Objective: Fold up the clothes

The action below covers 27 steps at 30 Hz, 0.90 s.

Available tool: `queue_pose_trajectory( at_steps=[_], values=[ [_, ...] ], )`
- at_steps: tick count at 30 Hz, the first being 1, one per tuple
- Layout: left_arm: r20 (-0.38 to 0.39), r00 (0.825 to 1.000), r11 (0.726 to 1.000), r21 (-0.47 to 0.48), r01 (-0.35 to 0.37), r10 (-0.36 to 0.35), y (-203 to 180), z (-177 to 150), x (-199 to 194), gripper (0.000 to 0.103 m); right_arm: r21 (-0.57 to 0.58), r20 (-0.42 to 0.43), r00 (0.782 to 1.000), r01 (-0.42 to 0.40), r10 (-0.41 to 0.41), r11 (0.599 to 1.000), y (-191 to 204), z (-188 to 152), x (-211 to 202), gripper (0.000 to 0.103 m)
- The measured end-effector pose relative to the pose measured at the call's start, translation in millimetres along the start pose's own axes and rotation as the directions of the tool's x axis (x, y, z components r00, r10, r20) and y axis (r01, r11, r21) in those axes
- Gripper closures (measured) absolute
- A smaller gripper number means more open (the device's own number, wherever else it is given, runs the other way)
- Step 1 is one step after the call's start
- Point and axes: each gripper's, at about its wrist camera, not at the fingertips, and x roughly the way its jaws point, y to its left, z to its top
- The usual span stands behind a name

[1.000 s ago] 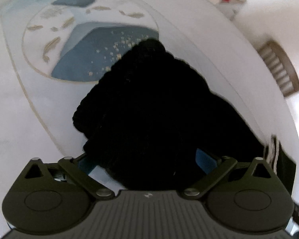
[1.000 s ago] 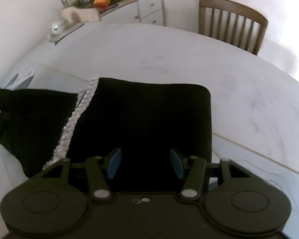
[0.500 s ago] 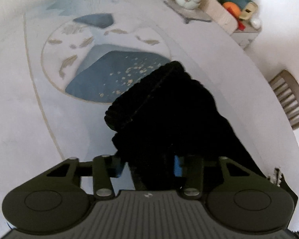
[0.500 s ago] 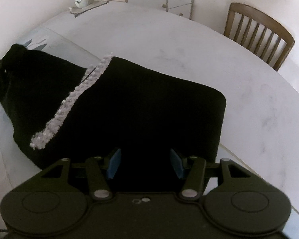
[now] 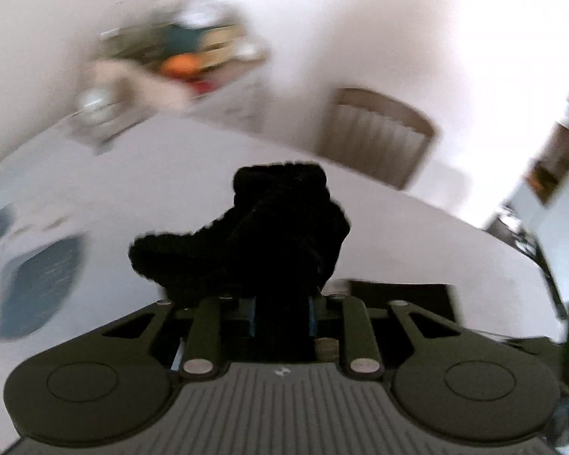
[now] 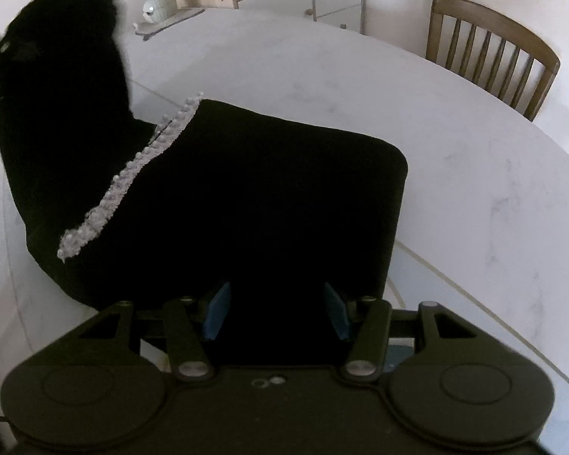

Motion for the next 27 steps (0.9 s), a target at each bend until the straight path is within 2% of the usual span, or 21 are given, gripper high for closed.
queue_pose_trajectory(
  at_steps=[2, 5, 8, 10, 13, 14, 15, 16, 17, 18, 20, 22, 24, 26, 27],
  values=[
    [-0.011, 0.998, 0.996, 0.059, 0.062, -0.062, -32, -3, 17, 0.082, 0.003, 0.011, 1.000, -0.009, 0.009, 1.000, -2, -2, 0, 0.000],
    [-0.086, 0.987, 0.984, 0.105, 0.144, -0.135, -76, -17, 55, 0.084, 0.018, 0.030, 0.999, -0.025, 0.024, 1.000, -8, -7, -4, 0.000],
    [-0.149, 0.977, 0.964, 0.197, 0.180, -0.152, -109, -43, 90, 0.084, 0.041, 0.051, 0.998, -0.044, 0.041, 0.998, -14, -12, -8, 0.000],
    [-0.185, 0.969, 0.952, 0.231, 0.202, -0.161, -119, -58, 103, 0.084, 0.045, 0.059, 0.997, -0.045, 0.042, 0.998, -16, -15, -12, 0.000],
    [-0.228, 0.950, 0.921, 0.276, 0.274, -0.214, -120, -69, 110, 0.082, 0.069, 0.072, 0.996, -0.055, 0.050, 0.996, -25, -21, -24, 0.000],
    [-0.245, 0.941, 0.906, 0.297, 0.303, -0.235, -119, -71, 109, 0.075, 0.088, 0.078, 0.995, -0.064, 0.057, 0.994, -31, -23, -29, 0.000],
    [-0.267, 0.929, 0.888, 0.312, 0.336, -0.258, -119, -72, 107, 0.062, 0.115, 0.085, 0.994, -0.076, 0.066, 0.990, -38, -24, -36, 0.000],
    [-0.305, 0.906, 0.869, 0.308, 0.386, -0.294, -116, -72, 104, 0.052, 0.142, 0.094, 0.993, -0.084, 0.072, 0.986, -46, -24, -43, 0.000],
    [-0.342, 0.881, 0.849, 0.301, 0.433, -0.328, -113, -73, 101, 0.030, 0.160, 0.110, 0.991, -0.089, 0.072, 0.983, -52, -22, -51, 0.000],
    [-0.370, 0.859, 0.833, 0.292, 0.470, -0.355, -109, -76, 95, 0.025, 0.178, 0.127, 0.989, -0.094, 0.072, 0.980, -58, -21, -59, 0.000],
    [-0.413, 0.822, 0.798, 0.291, 0.528, -0.393, -106, -80, 80, 0.025, 0.208, 0.153, 0.985, -0.115, 0.084, 0.971, -66, -15, -70, 0.000],
    [-0.422, 0.812, 0.782, 0.302, 0.545, -0.402, -97, -81, 63, 0.025, 0.213, 0.181, 0.976, -0.155, 0.117, 0.965, -67, -6, -76, 0.000],
    [-0.414, 0.811, 0.793, 0.273, 0.545, -0.414, -82, -76, 52, 0.025, 0.172, 0.207, 0.965, -0.197, 0.160, 0.965, -57, 7, -81, 0.000],
    [-0.380, 0.833, 0.825, 0.243, 0.510, -0.403, -62, -68, 47, 0.025, 0.113, 0.212, 0.963, -0.192, 0.166, 0.975, -42, 21, -79, 0.000],
    [-0.357, 0.852, 0.846, 0.236, 0.478, -0.382, -51, -64, 46, 0.025, 0.082, 0.213, 0.963, -0.184, 0.164, 0.979, -34, 28, -77, 0.000]
  ],
)
